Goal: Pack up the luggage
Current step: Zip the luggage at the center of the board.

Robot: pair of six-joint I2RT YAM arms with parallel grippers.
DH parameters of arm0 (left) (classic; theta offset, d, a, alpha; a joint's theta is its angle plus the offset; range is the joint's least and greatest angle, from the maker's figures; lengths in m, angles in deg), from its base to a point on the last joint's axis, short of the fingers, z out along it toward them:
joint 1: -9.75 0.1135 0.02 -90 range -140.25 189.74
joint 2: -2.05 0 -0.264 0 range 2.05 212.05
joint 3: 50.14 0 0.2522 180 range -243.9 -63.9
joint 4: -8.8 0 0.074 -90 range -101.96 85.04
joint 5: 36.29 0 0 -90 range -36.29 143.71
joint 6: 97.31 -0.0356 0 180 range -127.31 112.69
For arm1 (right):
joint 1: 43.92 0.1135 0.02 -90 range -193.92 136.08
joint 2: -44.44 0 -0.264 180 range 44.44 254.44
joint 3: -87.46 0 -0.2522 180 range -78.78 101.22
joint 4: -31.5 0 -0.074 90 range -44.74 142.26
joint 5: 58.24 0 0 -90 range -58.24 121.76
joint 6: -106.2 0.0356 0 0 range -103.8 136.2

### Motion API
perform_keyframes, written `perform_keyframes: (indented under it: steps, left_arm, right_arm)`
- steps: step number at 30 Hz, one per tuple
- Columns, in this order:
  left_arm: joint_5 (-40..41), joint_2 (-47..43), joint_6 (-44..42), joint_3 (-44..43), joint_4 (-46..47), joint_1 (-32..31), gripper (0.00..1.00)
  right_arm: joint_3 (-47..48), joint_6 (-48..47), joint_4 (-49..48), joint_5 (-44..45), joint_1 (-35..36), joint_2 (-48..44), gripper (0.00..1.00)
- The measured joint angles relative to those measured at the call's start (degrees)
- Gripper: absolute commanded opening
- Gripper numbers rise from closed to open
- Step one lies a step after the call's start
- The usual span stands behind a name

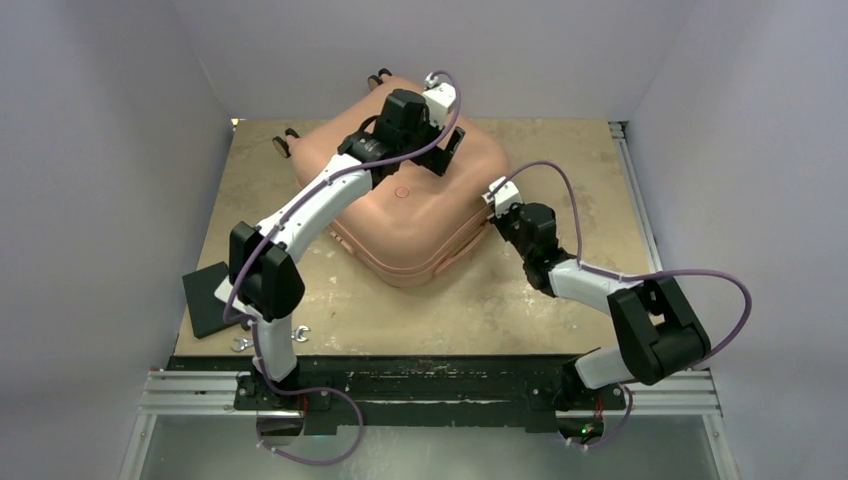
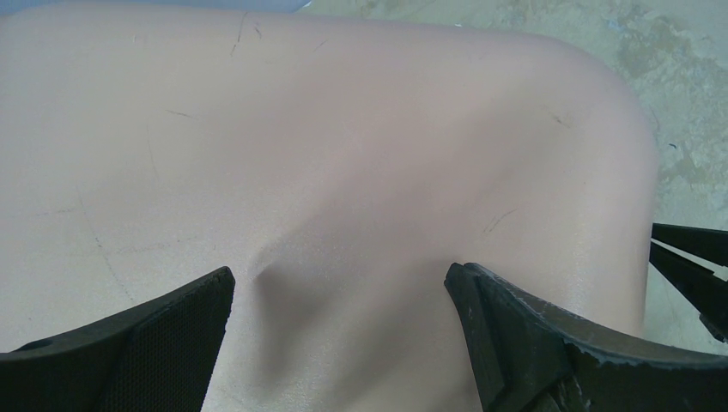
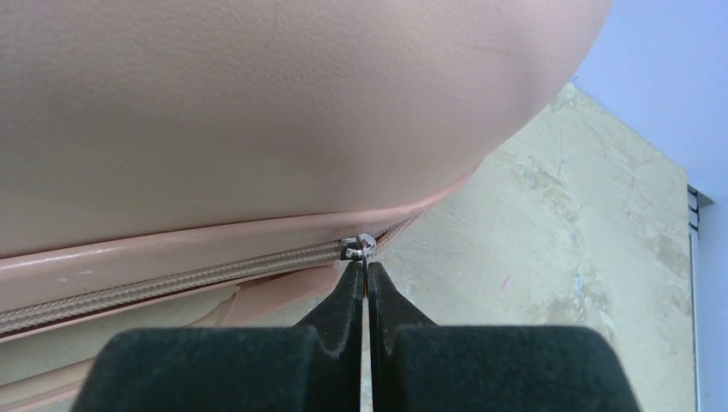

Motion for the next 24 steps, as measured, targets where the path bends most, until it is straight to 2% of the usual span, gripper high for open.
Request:
perform_keyframes:
  steps: [9, 15, 20, 24]
  left_arm:
    - [-1.1, -0.7, 0.0, 1.6, 1.6, -0.2, 0.99]
    - [-6.4, -1.6, -0.6, 3.3, 2.5, -0.8, 0.99]
    - [-8.4, -4.0, -2.9, 7.9, 5.1, -3.8, 0.98]
    - [-6.4, -4.2, -7.1, 11.3, 8.3, -7.4, 0.94]
  right_arm:
    - [-0.1, 2.2, 0.6, -0.5, -0.2, -0.5, 0.0]
    - [0.5, 5.0, 2.7, -4.5, -3.1, -0.5, 0.0]
    - [2.8, 7.9, 6.8, -10.9, -7.2, -0.5, 0.0]
    - [4.1, 9.4, 8.9, -13.0, -8.3, -0.2, 0.0]
